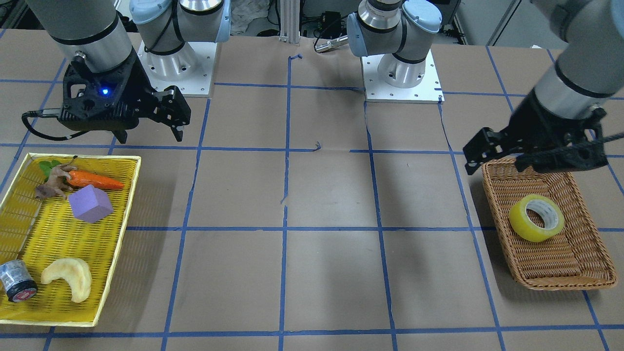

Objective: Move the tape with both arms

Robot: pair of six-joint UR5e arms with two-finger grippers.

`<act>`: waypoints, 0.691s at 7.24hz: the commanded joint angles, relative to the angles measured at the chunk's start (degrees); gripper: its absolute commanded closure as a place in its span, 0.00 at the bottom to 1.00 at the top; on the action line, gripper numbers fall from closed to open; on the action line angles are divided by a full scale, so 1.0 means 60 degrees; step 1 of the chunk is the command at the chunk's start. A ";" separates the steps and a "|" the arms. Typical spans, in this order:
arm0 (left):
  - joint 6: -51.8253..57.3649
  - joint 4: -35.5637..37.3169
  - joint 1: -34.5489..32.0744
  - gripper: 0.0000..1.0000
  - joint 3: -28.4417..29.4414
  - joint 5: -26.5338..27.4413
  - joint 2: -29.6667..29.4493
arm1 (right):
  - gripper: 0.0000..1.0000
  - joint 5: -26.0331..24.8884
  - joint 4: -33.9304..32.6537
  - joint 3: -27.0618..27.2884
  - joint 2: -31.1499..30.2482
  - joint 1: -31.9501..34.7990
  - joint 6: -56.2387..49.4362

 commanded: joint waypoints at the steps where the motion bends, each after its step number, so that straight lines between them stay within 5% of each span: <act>1: -0.0900 0.0084 -0.1201 0.00 -0.0055 -0.0042 -0.0052 | 0.00 -0.0028 0.0317 -0.0138 0.0038 -0.0006 -0.0013; 5: -0.0740 0.0128 -0.1440 0.00 -0.0319 -0.0086 0.0092 | 0.00 0.0060 0.0273 -0.0094 0.0038 -0.0006 -0.0013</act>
